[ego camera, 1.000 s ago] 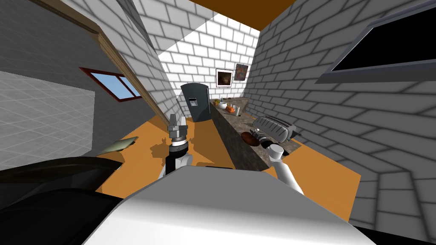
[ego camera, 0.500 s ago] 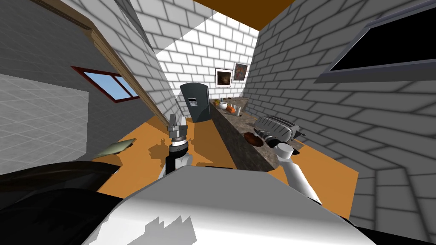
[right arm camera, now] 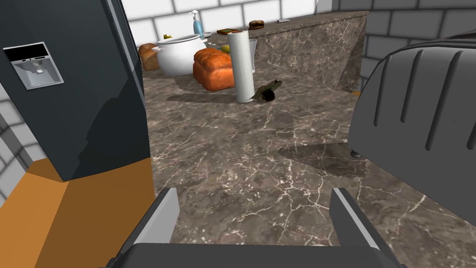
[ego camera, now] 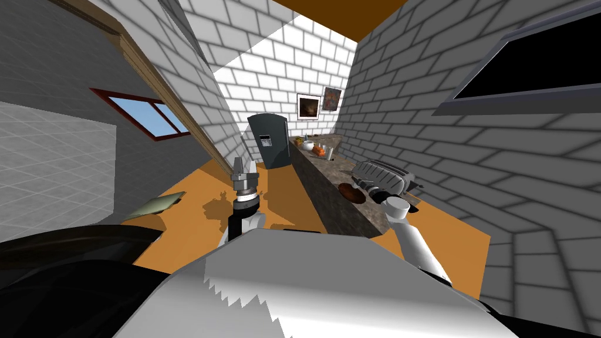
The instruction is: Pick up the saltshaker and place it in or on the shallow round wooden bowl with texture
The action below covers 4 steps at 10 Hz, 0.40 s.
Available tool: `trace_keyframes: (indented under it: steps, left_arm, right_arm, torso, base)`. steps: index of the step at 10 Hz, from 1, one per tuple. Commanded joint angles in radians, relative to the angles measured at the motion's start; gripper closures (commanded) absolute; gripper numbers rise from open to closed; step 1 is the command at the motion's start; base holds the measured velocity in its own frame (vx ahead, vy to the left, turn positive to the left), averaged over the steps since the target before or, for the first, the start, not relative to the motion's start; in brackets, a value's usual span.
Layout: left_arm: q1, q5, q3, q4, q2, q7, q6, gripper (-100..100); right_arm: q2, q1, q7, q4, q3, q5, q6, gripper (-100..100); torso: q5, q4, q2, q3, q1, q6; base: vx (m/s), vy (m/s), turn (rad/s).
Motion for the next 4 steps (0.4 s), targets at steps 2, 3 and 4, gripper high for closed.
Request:
trace_keyframes:
  steps: [2, 3, 4]
  left_arm:
    - [0.000, 0.000, 0.000, 0.000, 0.000, 0.000, 0.000, 0]
    - [0.000, 0.000, 0.000, 0.000, 0.000, 0.000, 0.000, 0]
    - [0.000, 0.000, 0.000, 0.000, 0.000, 0.000, 0.000, 0]
  right_arm:
    - [0.000, 0.000, 0.000, 0.000, 0.000, 0.000, 0.000, 0]
    - [0.000, 0.000, 0.000, 0.000, 0.000, 0.000, 0.000, 0]
    - [0.000, 0.000, 0.000, 0.000, 0.000, 0.000, 0.000, 0]
  torso:
    - [0.000, 0.000, 0.000, 0.000, 0.000, 0.000]
    - [0.000, 0.000, 0.000, 0.000, 0.000, 0.000]
    - [0.000, 0.000, 0.000, 0.000, 0.000, 0.000]
  base:
    - [0.000, 0.000, 0.000]
    - [0.000, 0.000, 0.000]
    - [0.000, 0.000, 0.000]
